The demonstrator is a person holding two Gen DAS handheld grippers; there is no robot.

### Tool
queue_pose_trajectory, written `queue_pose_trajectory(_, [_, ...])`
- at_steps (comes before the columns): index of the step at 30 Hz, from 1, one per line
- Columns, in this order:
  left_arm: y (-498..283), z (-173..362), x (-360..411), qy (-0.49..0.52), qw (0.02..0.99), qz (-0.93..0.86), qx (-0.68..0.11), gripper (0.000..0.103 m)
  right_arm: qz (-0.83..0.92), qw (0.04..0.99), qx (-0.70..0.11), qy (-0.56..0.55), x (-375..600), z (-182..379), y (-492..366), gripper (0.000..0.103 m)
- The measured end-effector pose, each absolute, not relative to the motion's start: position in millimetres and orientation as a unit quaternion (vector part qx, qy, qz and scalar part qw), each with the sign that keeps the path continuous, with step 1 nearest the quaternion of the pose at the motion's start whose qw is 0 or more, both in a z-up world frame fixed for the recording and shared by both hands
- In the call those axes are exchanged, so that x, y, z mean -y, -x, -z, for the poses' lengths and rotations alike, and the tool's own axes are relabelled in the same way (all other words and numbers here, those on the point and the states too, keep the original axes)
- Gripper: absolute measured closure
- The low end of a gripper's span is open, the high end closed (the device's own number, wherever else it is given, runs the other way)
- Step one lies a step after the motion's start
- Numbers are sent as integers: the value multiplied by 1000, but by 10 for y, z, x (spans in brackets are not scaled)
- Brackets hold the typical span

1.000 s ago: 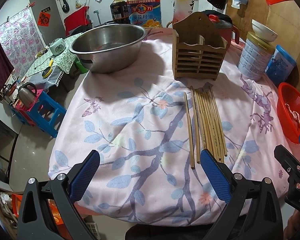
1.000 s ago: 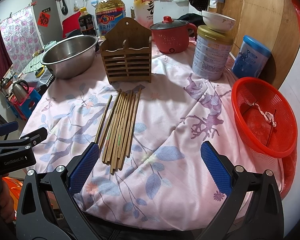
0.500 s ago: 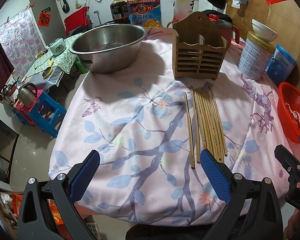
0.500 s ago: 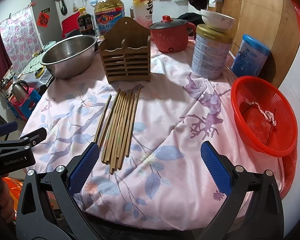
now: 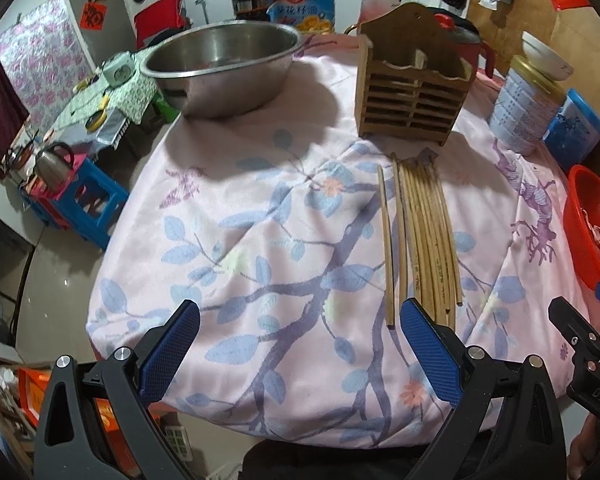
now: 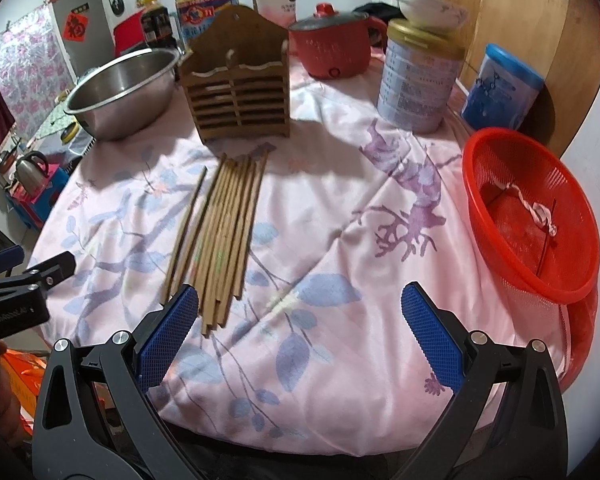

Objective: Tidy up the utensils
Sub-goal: 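Move both tools toward the bundle of bamboo chopsticks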

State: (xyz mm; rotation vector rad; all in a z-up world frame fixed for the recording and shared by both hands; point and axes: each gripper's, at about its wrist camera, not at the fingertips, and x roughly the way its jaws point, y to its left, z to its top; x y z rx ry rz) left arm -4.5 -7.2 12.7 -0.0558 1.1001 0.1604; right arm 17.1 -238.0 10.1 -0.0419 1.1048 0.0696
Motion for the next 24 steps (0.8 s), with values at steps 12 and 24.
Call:
queue_pose_trajectory(12, [105, 246, 73, 26, 810, -147, -567, 5, -50, 817, -575, 8, 2749, 330, -225, 5])
queue_pose_trajectory(24, [-181, 669, 461, -21, 811, -67, -581, 5, -20, 826, -562, -24, 3166, 328, -141, 5])
